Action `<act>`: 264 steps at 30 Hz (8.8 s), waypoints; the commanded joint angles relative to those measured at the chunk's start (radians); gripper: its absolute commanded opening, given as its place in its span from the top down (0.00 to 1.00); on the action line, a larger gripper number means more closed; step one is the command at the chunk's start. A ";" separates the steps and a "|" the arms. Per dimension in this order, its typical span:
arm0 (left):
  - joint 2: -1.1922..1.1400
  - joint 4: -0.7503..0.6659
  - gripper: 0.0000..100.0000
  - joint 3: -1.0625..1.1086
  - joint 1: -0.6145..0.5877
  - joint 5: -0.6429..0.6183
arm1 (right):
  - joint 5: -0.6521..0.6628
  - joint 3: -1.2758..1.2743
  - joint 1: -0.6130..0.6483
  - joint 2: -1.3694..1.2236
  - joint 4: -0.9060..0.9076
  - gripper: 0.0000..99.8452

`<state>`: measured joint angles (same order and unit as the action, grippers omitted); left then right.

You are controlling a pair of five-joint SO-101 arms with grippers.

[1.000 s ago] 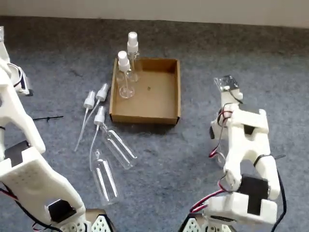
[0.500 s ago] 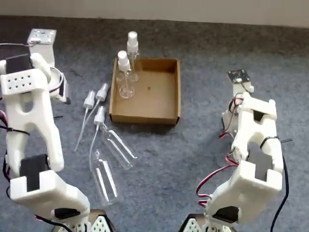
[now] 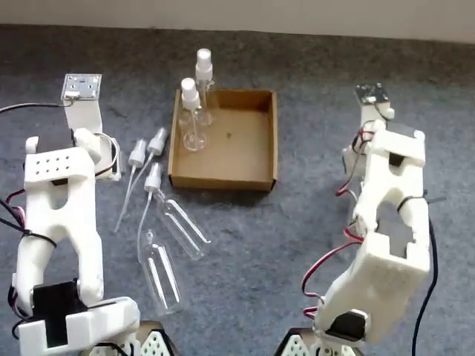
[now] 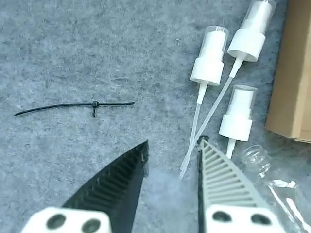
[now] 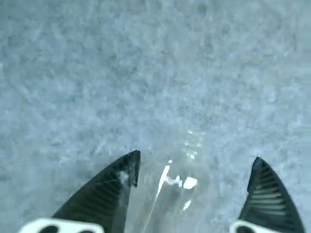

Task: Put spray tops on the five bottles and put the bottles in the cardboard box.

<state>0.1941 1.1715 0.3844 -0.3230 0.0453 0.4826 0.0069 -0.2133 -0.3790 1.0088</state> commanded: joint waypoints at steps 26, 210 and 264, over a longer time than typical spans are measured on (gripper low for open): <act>0.050 -0.023 0.84 0.005 0.041 -0.011 | -0.285 0.262 -0.041 -0.097 0.213 0.83; 0.642 -0.210 0.87 -0.076 0.670 -0.034 | -0.354 -1.471 0.805 2.032 -0.647 1.00; -0.386 -0.158 0.87 -0.286 -0.162 -0.123 | -0.256 -1.078 0.822 1.053 -1.409 1.00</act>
<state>-0.1834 1.0671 0.1450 -0.4595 -0.0683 0.2386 -1.1485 0.5907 0.7979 -0.3291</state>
